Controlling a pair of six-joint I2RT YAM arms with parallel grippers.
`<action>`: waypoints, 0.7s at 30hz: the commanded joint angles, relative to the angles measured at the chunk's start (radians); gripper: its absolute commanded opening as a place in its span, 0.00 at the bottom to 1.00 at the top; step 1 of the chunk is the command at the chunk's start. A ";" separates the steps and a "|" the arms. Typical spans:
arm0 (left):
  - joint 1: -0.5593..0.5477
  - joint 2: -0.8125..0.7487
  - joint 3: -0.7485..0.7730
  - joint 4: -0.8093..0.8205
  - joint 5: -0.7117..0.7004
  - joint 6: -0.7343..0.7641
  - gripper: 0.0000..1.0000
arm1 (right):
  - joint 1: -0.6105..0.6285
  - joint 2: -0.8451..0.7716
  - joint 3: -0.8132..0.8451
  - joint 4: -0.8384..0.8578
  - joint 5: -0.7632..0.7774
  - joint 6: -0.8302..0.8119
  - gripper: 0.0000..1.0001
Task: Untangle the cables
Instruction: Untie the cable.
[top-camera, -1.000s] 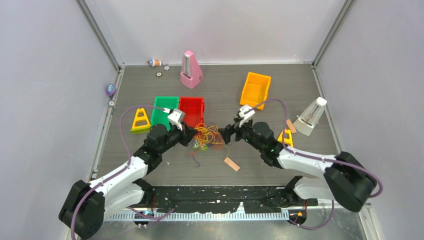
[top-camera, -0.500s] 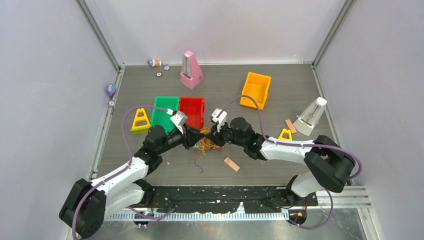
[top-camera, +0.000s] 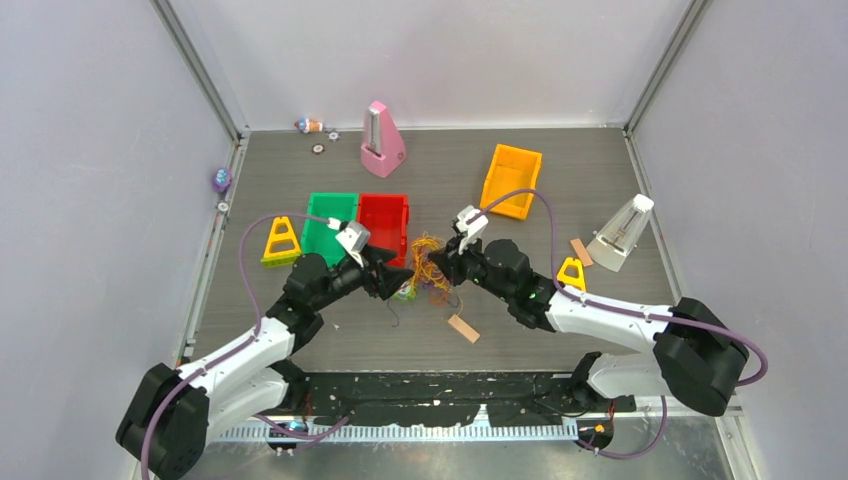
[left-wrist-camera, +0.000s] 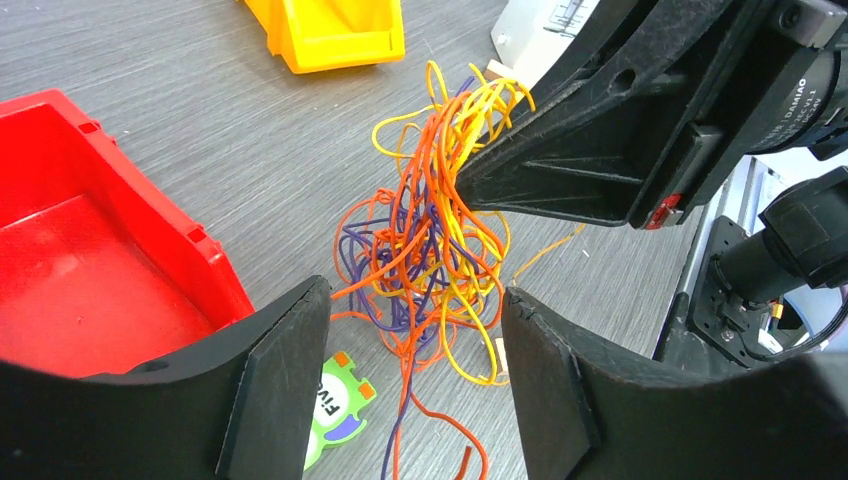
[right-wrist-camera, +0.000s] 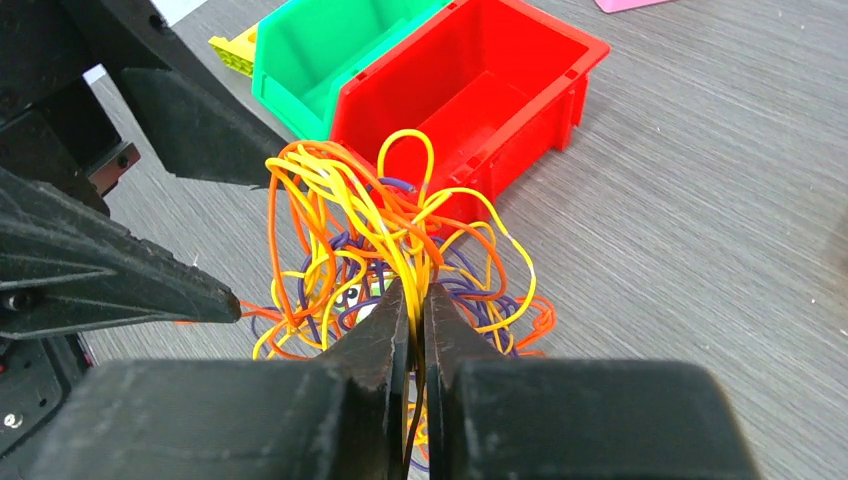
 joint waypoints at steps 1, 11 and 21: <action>-0.001 -0.004 0.000 0.041 0.008 0.017 0.63 | 0.003 -0.034 0.067 -0.020 0.051 0.089 0.06; -0.012 0.064 0.016 0.103 0.086 -0.012 0.67 | 0.008 -0.006 0.085 -0.020 -0.002 0.115 0.06; -0.018 0.202 0.153 -0.124 -0.029 0.000 0.05 | 0.009 -0.113 0.066 -0.055 0.095 0.095 0.06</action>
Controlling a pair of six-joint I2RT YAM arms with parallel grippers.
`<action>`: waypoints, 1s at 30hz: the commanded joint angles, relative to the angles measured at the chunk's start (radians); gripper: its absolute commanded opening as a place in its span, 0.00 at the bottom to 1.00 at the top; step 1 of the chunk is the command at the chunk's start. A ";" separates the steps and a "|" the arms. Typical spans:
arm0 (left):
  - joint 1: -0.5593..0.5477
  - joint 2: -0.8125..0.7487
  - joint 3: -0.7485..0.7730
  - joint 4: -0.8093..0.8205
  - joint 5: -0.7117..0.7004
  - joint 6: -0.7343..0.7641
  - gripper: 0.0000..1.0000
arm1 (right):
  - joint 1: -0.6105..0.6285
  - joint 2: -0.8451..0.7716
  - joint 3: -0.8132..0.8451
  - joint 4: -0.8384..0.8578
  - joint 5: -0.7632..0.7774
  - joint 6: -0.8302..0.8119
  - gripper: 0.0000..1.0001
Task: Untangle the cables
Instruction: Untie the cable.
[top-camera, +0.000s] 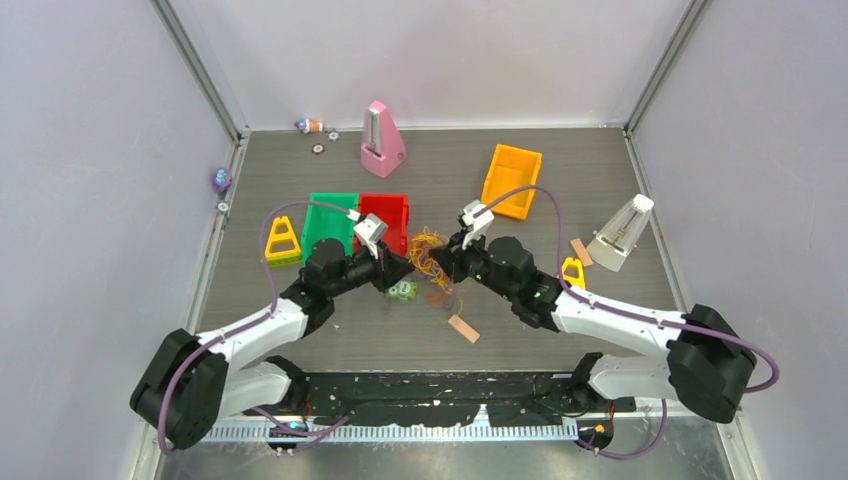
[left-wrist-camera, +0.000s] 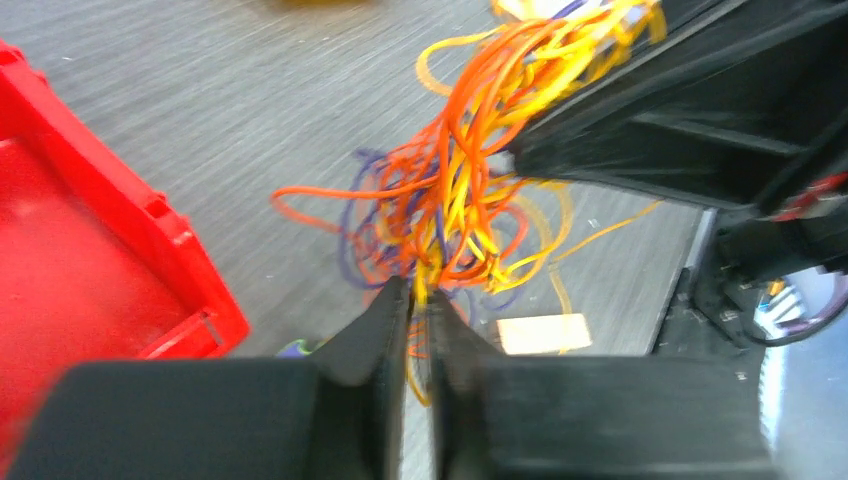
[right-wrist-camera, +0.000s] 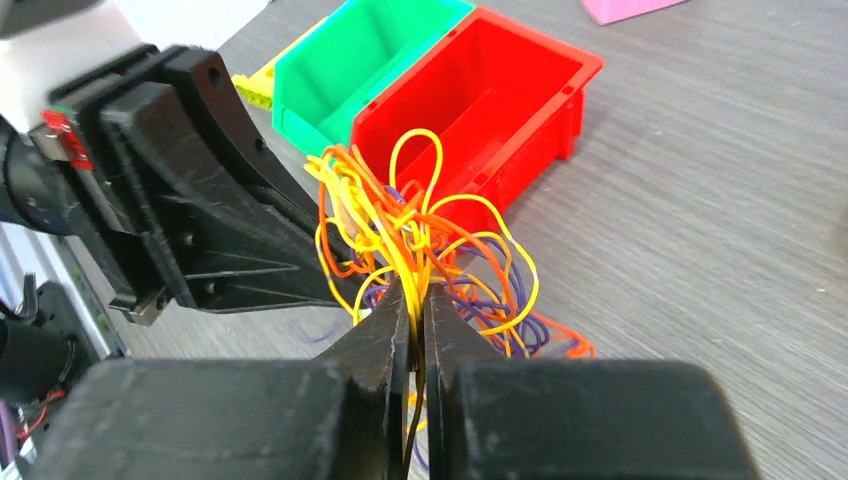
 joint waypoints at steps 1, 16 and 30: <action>-0.004 0.035 0.083 -0.097 -0.079 0.010 0.00 | 0.003 -0.105 0.021 0.001 0.123 -0.004 0.06; 0.000 -0.251 -0.053 -0.209 -0.602 0.012 0.00 | -0.052 -0.252 -0.100 -0.277 1.042 0.228 0.06; 0.000 -0.247 -0.074 -0.098 -0.376 0.042 0.31 | -0.093 -0.205 -0.152 -0.078 0.627 0.067 0.06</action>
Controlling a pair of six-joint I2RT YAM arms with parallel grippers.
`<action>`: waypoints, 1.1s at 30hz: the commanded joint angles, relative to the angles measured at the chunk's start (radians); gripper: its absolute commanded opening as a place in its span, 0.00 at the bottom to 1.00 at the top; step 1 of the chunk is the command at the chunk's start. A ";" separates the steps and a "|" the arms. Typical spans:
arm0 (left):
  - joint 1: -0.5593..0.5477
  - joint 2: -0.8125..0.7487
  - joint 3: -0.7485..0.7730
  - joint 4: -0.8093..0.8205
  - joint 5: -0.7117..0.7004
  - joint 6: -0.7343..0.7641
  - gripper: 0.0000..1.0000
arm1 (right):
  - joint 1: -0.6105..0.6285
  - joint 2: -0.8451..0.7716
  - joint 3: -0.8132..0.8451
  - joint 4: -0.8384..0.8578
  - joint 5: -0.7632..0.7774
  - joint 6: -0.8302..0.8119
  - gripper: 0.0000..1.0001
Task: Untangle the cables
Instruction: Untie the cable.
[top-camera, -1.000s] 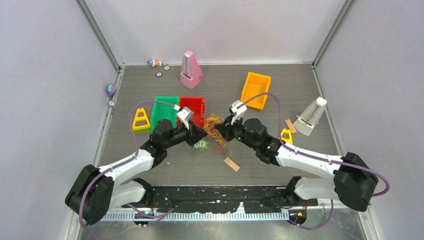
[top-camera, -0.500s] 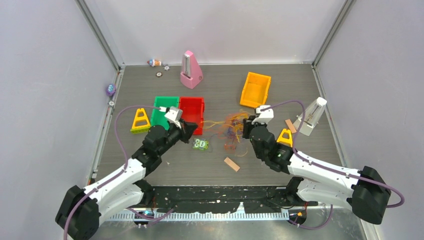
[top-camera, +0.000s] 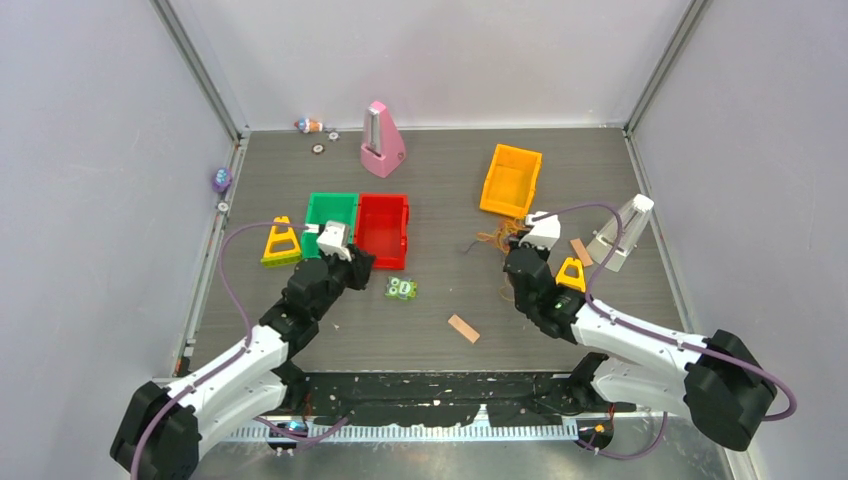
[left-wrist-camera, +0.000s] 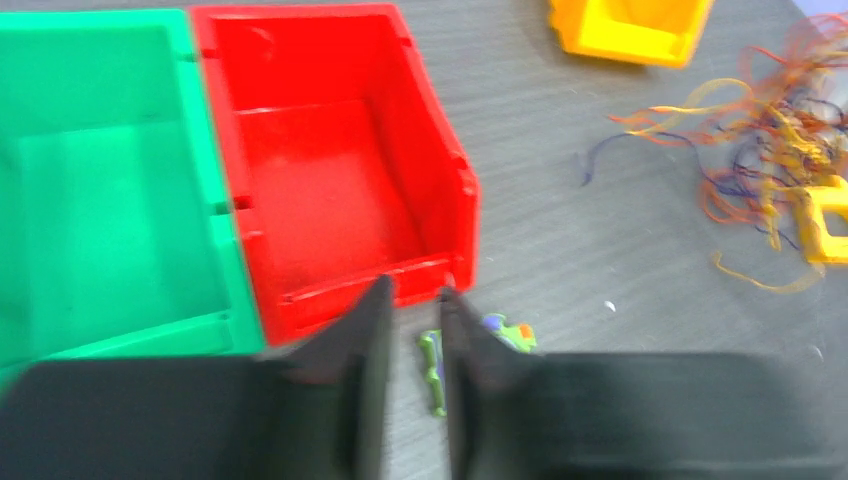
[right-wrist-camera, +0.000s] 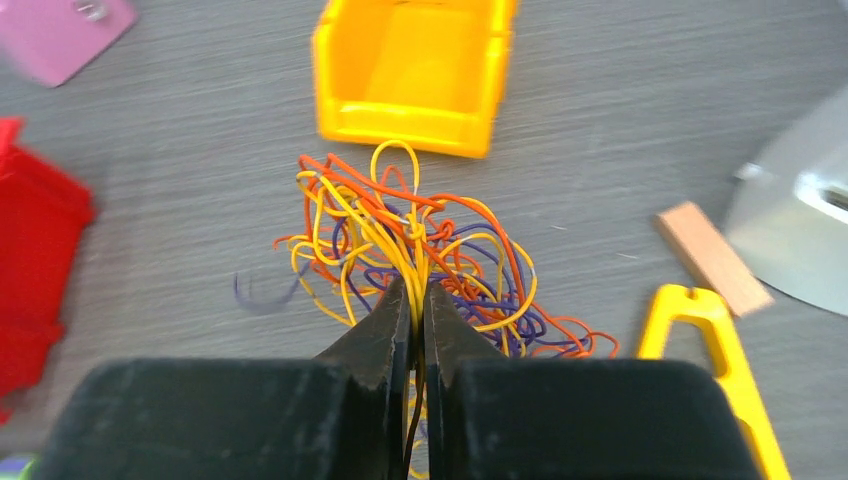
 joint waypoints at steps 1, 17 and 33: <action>0.000 0.046 0.010 0.149 0.245 0.033 0.44 | -0.002 -0.053 -0.005 0.171 -0.314 -0.093 0.06; -0.022 0.135 -0.005 0.371 0.558 0.010 0.83 | 0.035 -0.012 0.148 0.206 -0.854 -0.024 0.06; -0.032 0.233 0.081 0.310 0.595 0.025 0.20 | 0.095 0.033 0.173 0.307 -0.981 0.031 0.06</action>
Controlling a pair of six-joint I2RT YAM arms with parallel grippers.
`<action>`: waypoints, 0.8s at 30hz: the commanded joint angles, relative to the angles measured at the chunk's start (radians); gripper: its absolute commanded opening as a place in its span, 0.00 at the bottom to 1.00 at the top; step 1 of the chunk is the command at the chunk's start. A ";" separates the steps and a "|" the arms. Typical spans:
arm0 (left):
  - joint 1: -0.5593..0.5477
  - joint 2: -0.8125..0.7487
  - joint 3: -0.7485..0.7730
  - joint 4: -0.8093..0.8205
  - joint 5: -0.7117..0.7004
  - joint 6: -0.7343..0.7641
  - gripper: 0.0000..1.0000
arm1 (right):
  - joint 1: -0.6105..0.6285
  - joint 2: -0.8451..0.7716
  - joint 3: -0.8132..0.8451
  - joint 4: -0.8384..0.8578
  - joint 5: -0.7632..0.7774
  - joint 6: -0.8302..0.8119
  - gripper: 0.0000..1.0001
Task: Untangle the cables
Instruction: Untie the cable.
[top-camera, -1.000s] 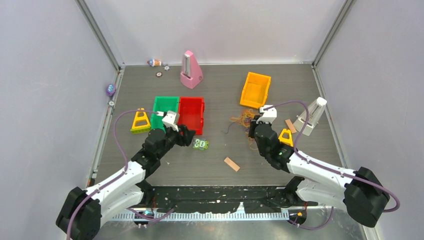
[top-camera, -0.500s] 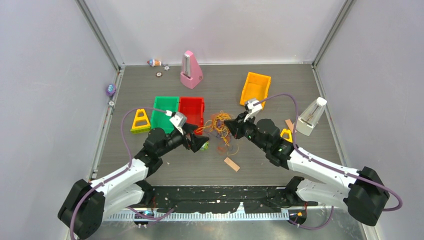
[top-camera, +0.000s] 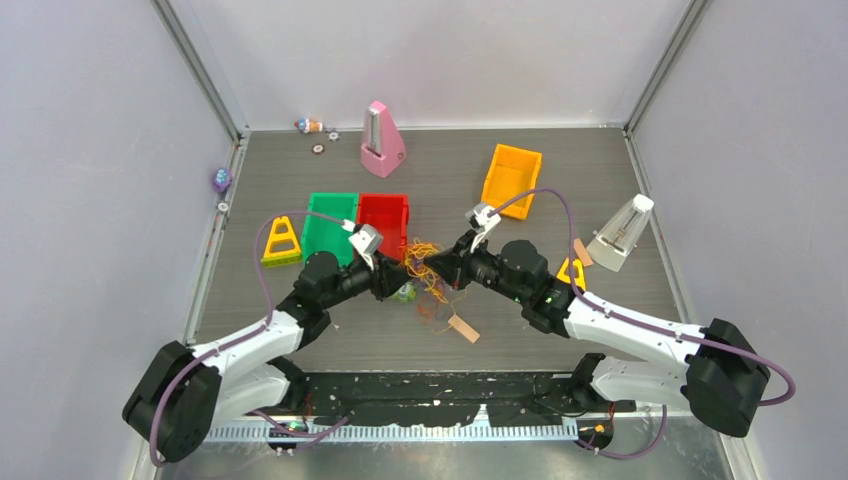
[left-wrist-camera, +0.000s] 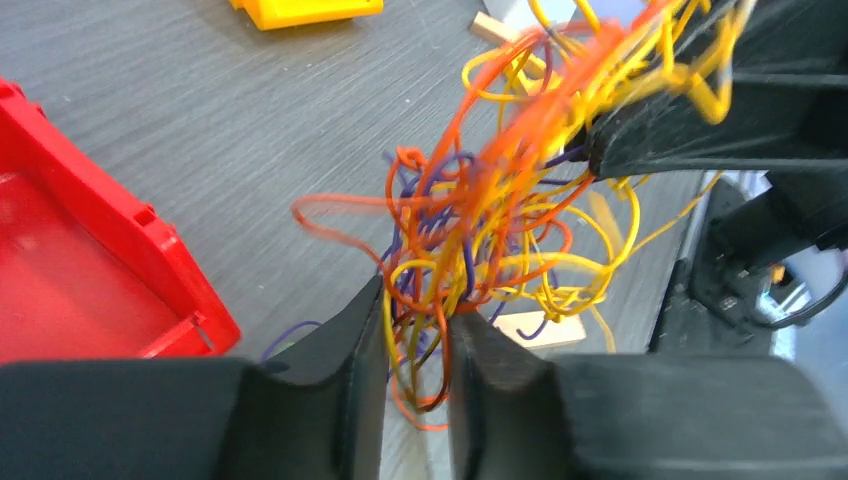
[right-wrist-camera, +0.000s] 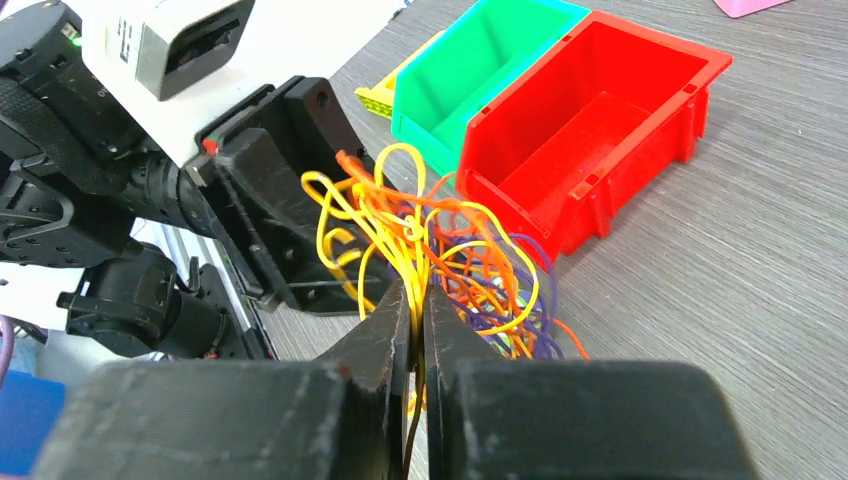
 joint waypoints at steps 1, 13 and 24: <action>-0.012 0.029 0.090 -0.046 0.009 0.017 0.04 | 0.005 -0.032 0.052 0.069 0.022 0.029 0.06; -0.011 -0.138 0.026 -0.205 -0.461 0.027 0.00 | -0.031 -0.134 0.015 -0.364 0.897 0.072 0.06; 0.053 -0.269 -0.031 -0.303 -0.691 -0.065 0.00 | -0.311 -0.095 -0.001 -0.634 0.912 0.288 0.06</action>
